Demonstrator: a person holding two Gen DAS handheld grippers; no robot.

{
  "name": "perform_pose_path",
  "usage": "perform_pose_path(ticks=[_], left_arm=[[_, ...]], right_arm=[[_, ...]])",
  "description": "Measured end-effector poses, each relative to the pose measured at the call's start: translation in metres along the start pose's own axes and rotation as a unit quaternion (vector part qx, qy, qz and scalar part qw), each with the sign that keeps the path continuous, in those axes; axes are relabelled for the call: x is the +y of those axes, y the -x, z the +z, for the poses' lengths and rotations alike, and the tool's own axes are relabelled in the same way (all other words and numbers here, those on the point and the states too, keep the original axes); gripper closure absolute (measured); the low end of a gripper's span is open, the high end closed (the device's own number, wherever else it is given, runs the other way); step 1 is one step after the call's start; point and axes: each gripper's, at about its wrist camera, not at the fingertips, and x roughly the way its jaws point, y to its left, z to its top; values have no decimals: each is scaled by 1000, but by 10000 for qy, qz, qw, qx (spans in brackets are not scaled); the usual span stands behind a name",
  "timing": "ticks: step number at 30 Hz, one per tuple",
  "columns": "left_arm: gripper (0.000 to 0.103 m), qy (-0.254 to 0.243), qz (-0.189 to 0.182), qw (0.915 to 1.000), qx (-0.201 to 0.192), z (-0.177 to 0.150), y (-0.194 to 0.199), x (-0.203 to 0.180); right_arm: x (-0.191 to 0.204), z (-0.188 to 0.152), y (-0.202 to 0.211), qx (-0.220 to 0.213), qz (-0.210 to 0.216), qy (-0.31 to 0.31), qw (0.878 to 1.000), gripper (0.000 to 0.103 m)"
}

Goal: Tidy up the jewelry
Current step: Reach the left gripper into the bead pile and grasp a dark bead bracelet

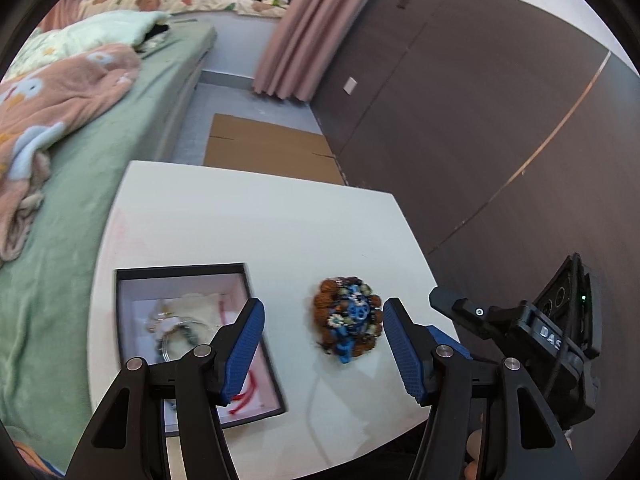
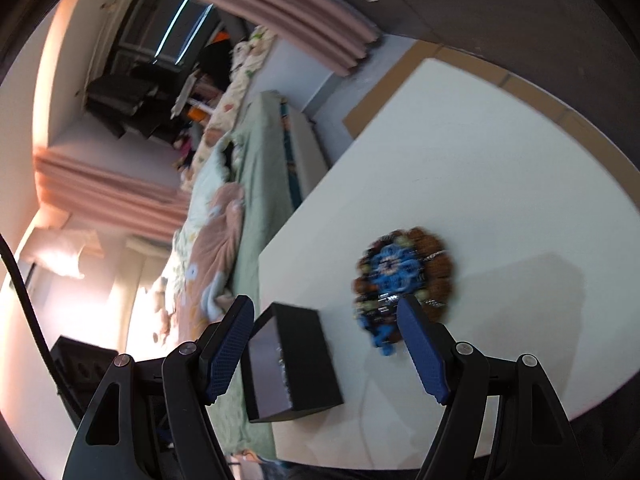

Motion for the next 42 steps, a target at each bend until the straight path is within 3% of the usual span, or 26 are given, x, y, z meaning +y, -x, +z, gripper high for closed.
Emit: perform_pose_path(ticks=[2, 4, 7, 13, 17, 24, 31, 34, 35, 42], left_arm=[[40, -80, -13, 10000, 0, 0, -5, -6], [42, -173, 12, 9998, 17, 0, -11, -13], [53, -362, 67, 9992, 146, 0, -24, -23], [64, -585, 162, 9975, 371, 0, -49, -37], [70, -664, 260, 9960, 540, -4, -69, -44], [73, -921, 525, 9923, 640, -11, -96, -55], [97, -1062, 979, 9875, 626, -15, -108, -50], [97, -1020, 907, 9887, 623, -14, -107, -47], [103, -1066, 897, 9885, 592, -15, -104, -48], [103, -879, 507, 9942, 361, -5, -78, -50]], right_arm=[[-9, 4, 5, -81, -334, -103, 9994, 29], [-19, 7, 11, -108, -407, -251, 9988, 29], [-26, 9, 18, -117, -288, -357, 9989, 29], [-40, 12, 22, 59, 222, -548, 9982, 29], [-48, 12, 23, 37, 30, -655, 9978, 29], [-51, 12, 21, 135, 78, -703, 9974, 29], [-45, 11, 15, 256, 63, -573, 9980, 29], [-41, 9, 12, 321, -22, -481, 9983, 29], [-39, 9, 11, 339, -23, -460, 9984, 29], [-35, 5, 7, 379, -105, -356, 9986, 29]])
